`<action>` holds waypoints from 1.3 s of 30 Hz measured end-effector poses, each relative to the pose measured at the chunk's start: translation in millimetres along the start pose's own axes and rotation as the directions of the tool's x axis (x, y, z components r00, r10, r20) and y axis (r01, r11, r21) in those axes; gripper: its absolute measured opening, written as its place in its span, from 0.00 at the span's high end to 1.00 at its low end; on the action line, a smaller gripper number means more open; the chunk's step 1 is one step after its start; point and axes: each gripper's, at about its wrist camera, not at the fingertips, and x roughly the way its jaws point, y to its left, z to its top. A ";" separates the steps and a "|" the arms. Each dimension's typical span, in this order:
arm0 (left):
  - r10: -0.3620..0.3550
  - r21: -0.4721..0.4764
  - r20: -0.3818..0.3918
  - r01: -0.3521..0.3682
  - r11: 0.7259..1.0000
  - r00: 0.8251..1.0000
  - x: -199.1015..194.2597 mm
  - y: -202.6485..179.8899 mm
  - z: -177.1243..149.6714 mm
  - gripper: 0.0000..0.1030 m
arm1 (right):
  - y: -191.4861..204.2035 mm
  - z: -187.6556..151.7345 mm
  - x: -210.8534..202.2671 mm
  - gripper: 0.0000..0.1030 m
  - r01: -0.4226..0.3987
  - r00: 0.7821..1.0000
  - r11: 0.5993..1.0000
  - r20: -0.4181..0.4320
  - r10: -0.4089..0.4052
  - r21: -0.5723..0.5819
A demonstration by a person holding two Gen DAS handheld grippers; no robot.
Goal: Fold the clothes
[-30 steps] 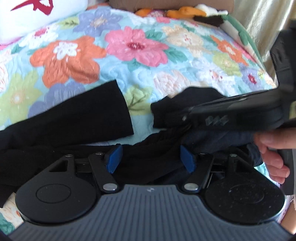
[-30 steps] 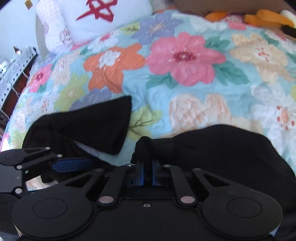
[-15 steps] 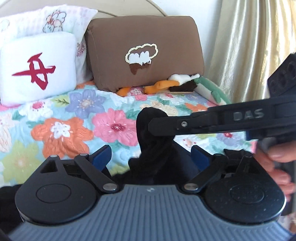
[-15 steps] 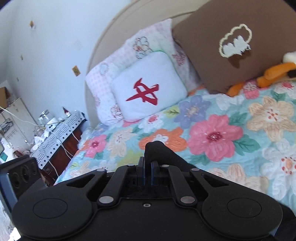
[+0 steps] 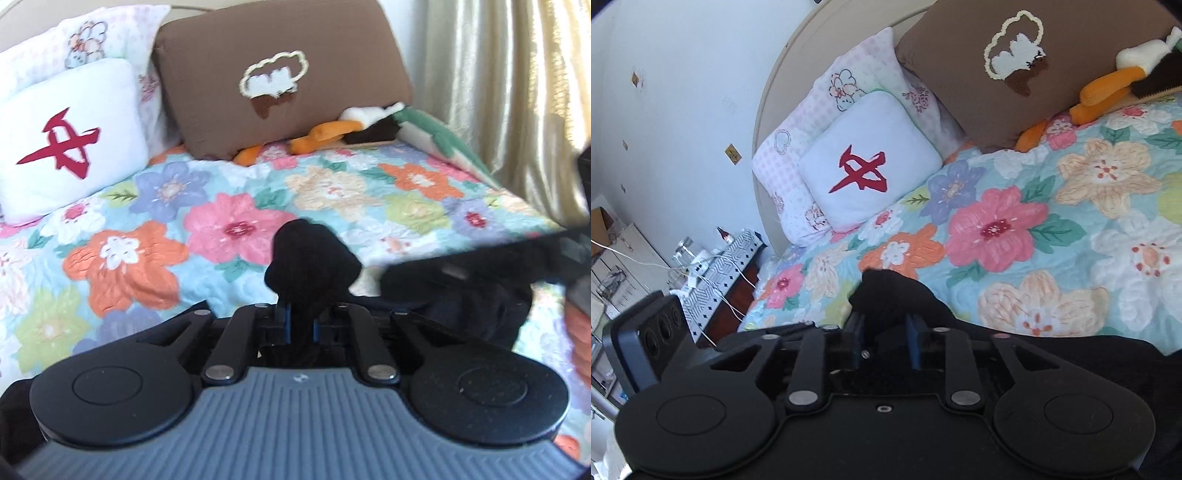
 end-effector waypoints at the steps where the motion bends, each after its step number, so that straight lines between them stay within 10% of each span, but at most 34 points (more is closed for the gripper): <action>1: 0.008 -0.005 0.004 -0.008 1.000 1.000 -0.1 1.2 0.1 0.91 | -3.2 -3.2 -5.4 0.52 0.013 1.000 1.000 -0.005 -0.013 -0.018; 10: 0.081 -0.051 0.033 -0.080 0.996 0.996 -0.6 12.1 1.3 0.91 | -67.0 -16.8 -43.0 0.46 0.354 0.934 0.935 -0.052 -0.353 0.009; 16: 0.123 -0.076 0.042 -0.120 0.990 0.992 1.4 17.0 1.5 0.91 | -100.7 -14.1 -54.8 0.36 0.441 0.897 0.894 -0.060 -0.437 0.075; 21: 0.112 -0.099 0.010 -0.110 0.989 0.994 11.1 21.9 -2.2 0.91 | -92.2 -18.4 -32.9 0.20 0.465 0.879 0.881 -0.073 -0.471 -0.086; 23: 0.123 -0.099 -0.001 -0.123 0.987 0.992 18.0 22.1 -5.4 0.91 | -88.1 -24.4 -22.0 0.37 0.438 0.889 0.888 -0.083 -0.451 -0.139; 24: 0.168 -0.076 0.008 -0.167 0.983 0.986 21.4 19.1 -6.4 0.93 | -84.8 -25.8 -18.9 0.72 0.431 0.892 0.887 -0.070 -0.446 -0.163; 25: 0.209 -0.055 0.022 -0.208 0.977 0.978 24.7 16.2 -6.6 0.93 | -81.2 -26.9 -16.4 0.84 0.426 0.895 0.885 -0.054 -0.442 -0.188; 34: 0.387 -0.101 0.223 -0.373 0.922 0.895 49.4 37.0 74.9 0.94 | -58.7 76.0 -19.9 0.87 0.436 0.893 0.865 0.235 -0.383 -0.248; 39: 0.440 -0.164 0.196 -0.413 0.896 0.876 79.4 69.7 122.5 0.89 | -58.1 141.6 10.9 0.83 0.434 0.884 0.864 0.308 -0.352 -0.255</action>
